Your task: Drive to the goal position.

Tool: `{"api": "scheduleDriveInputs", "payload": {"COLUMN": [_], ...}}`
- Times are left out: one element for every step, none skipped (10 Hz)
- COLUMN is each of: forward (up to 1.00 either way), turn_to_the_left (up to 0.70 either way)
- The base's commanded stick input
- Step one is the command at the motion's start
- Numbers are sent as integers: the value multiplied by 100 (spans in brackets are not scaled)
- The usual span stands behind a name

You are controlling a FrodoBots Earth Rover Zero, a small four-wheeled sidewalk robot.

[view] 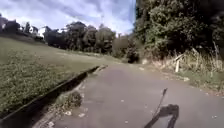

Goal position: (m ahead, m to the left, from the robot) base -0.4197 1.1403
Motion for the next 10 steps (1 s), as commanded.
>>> {"api": "scheduleDriveInputs", "payload": {"forward": [70, 70, 70, 70, 70, 63, 56, 49, 41, 34], "turn_to_the_left": [0, 0, 0, 0, 0, 0, 0, 0, 0, 0]}}
